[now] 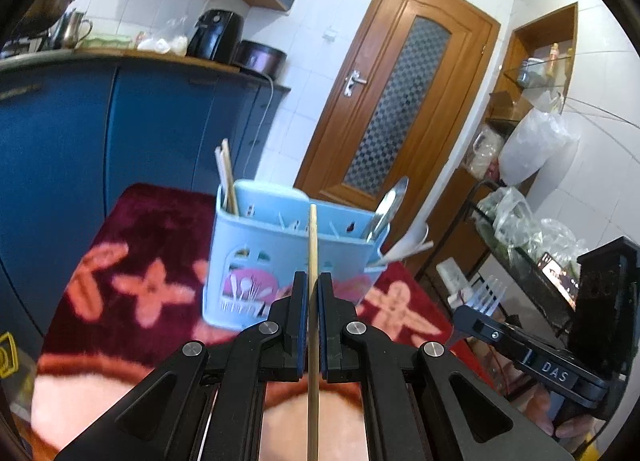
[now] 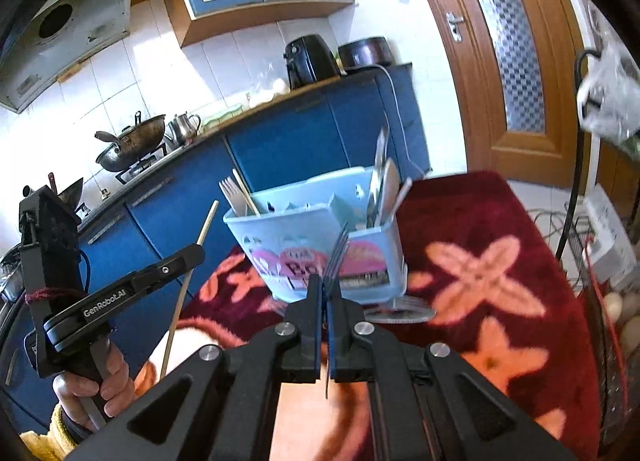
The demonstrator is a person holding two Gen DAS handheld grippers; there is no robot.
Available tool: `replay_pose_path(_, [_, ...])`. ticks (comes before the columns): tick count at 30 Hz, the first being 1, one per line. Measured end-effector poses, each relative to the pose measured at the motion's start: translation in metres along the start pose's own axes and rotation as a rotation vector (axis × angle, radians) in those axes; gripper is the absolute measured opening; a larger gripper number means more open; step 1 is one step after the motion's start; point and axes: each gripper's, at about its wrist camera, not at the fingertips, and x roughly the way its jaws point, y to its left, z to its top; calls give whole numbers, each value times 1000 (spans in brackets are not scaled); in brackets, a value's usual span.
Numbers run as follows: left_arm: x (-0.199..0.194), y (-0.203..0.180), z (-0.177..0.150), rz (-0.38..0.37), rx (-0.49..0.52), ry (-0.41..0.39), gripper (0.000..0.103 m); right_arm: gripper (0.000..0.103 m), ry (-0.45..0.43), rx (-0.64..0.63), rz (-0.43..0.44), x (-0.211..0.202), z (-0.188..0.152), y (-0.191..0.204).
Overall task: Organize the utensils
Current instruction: 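Lift the chopstick and fork and carry both over the blue holder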
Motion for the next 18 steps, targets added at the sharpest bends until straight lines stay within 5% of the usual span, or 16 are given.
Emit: replay_pose_path(18, [11, -14, 76, -18, 42, -193, 4, 3, -101, -81, -32, 2, 72, 16])
